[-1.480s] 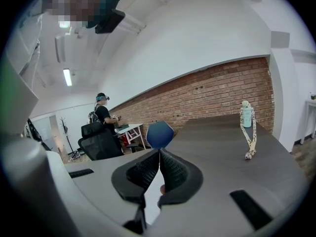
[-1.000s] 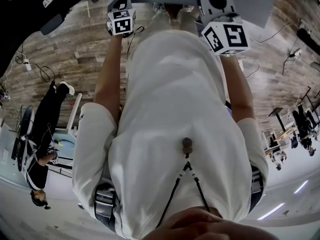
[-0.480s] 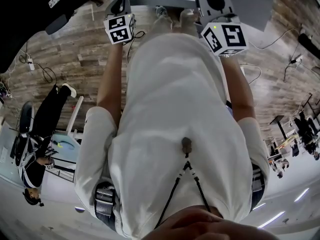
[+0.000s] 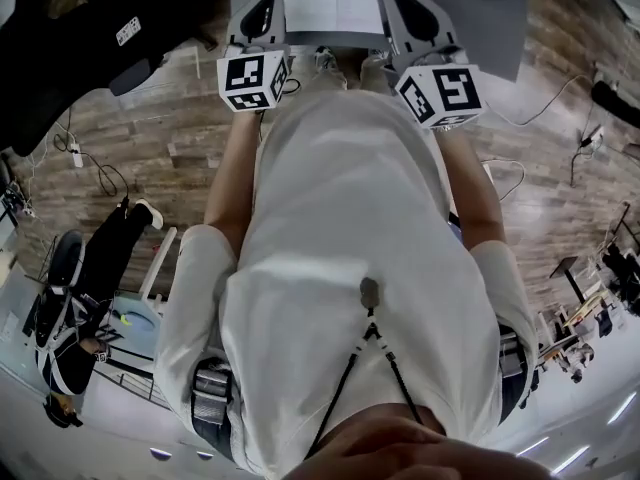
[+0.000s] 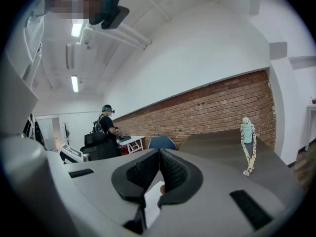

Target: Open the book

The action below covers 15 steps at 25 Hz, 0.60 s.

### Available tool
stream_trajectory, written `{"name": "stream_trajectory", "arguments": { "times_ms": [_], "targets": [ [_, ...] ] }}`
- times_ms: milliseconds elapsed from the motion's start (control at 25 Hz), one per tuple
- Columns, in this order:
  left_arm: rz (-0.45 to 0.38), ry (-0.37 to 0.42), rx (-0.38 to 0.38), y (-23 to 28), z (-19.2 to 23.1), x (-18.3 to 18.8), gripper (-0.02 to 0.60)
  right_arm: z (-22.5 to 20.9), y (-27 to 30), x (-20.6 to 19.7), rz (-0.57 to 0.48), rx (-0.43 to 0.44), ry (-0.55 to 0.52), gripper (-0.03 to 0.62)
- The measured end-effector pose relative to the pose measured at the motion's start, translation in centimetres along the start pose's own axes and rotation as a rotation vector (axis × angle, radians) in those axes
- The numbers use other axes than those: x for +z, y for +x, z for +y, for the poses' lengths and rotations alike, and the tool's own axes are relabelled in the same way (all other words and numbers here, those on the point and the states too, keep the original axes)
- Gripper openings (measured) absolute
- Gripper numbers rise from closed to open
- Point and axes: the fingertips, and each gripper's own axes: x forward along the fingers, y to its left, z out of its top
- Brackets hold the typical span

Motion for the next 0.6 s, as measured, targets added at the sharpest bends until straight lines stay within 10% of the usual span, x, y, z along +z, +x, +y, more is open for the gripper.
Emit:
{"name": "stream_trajectory", "arguments": {
  "times_ms": [600],
  "targets": [
    [-0.234,0.147,-0.161,-2.2,-6.4,14.1,0.023,1.0,-2.3,5.3,-0.080,-0.014,-0.069,0.037]
  ]
}}
